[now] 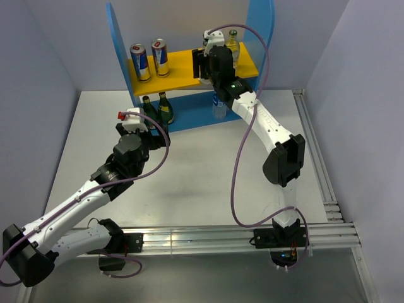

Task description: Place and organize the beverage onto the shelf

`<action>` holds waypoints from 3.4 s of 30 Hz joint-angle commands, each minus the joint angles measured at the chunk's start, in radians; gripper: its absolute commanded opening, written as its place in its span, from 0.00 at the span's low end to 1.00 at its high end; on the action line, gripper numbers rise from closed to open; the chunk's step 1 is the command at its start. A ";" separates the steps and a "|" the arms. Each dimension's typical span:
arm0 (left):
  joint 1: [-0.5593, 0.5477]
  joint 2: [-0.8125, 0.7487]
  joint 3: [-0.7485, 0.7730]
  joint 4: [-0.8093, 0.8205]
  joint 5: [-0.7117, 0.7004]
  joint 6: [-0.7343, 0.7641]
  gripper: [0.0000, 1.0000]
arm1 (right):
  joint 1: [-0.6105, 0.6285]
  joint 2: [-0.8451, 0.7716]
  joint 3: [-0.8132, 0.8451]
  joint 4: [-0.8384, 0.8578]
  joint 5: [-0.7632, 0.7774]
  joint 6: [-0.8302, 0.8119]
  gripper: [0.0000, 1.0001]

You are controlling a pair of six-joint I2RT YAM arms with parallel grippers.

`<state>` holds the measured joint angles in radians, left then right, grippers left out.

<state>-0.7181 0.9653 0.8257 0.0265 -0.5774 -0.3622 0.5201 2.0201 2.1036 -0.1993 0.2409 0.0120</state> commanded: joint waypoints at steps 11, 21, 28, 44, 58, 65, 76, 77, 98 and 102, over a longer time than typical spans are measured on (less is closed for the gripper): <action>-0.004 -0.013 -0.010 0.026 -0.012 -0.009 0.99 | -0.043 0.049 0.134 0.228 0.029 -0.001 0.00; -0.004 -0.002 -0.013 0.027 -0.025 0.000 0.99 | -0.075 0.134 0.174 0.233 0.061 -0.043 0.00; -0.004 0.015 -0.010 0.035 -0.026 0.003 1.00 | -0.080 0.097 0.108 0.251 0.081 -0.049 1.00; -0.003 0.001 -0.007 0.030 -0.024 0.003 0.99 | -0.055 -0.014 -0.098 0.314 0.116 -0.032 1.00; -0.004 -0.016 -0.005 0.019 -0.015 -0.009 0.99 | -0.026 -0.211 -0.503 0.422 0.224 0.055 1.00; -0.004 0.003 0.006 0.006 -0.038 -0.015 0.99 | 0.034 -0.510 -0.882 0.457 0.345 0.190 1.00; -0.004 0.096 0.226 -0.239 -0.116 -0.099 0.99 | 0.259 -1.083 -1.196 0.033 0.278 0.376 1.00; -0.004 0.102 0.293 -0.279 -0.127 -0.100 0.99 | 0.265 -1.145 -1.174 -0.062 0.256 0.368 1.00; -0.006 0.043 0.799 -0.761 0.143 -0.077 0.99 | 0.267 -1.391 -0.745 -0.413 0.169 0.252 1.00; -0.006 0.029 0.790 -0.758 0.139 -0.073 0.99 | 0.268 -1.399 -0.743 -0.408 0.170 0.249 1.00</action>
<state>-0.7197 1.0000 1.6104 -0.7273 -0.4599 -0.4606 0.7856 0.6350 1.3426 -0.6037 0.4240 0.2859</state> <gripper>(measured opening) 0.994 0.998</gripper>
